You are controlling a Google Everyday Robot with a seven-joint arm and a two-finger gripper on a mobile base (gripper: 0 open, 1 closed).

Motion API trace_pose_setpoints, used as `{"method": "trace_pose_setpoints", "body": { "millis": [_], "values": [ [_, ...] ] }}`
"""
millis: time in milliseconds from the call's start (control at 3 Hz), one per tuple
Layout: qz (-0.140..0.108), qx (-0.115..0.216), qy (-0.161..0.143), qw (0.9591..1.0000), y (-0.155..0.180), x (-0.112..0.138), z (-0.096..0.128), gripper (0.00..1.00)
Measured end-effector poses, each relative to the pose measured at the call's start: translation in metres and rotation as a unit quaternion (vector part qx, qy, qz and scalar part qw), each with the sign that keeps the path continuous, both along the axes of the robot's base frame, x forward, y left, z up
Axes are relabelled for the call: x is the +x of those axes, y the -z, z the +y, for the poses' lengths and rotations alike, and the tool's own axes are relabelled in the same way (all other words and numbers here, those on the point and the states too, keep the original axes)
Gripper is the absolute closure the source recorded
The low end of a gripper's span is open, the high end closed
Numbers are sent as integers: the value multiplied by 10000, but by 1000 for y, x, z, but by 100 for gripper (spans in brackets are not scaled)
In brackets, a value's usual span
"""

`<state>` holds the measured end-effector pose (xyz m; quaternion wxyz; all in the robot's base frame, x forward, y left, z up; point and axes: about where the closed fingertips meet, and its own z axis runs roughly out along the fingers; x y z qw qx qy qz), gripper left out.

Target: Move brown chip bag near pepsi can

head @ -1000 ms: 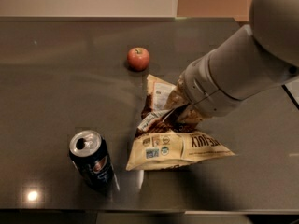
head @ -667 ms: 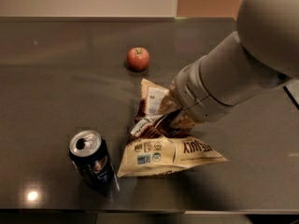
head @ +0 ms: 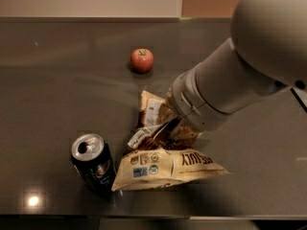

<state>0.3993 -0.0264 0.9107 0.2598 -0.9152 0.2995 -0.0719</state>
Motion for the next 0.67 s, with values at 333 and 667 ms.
{"method": "trace_pose_setpoints", "body": {
  "millis": [333, 667],
  "values": [
    [-53, -8, -18, 10000, -4, -1, 2, 13],
    [-96, -14, -35, 9999, -8, -2, 5, 0]
  ]
}}
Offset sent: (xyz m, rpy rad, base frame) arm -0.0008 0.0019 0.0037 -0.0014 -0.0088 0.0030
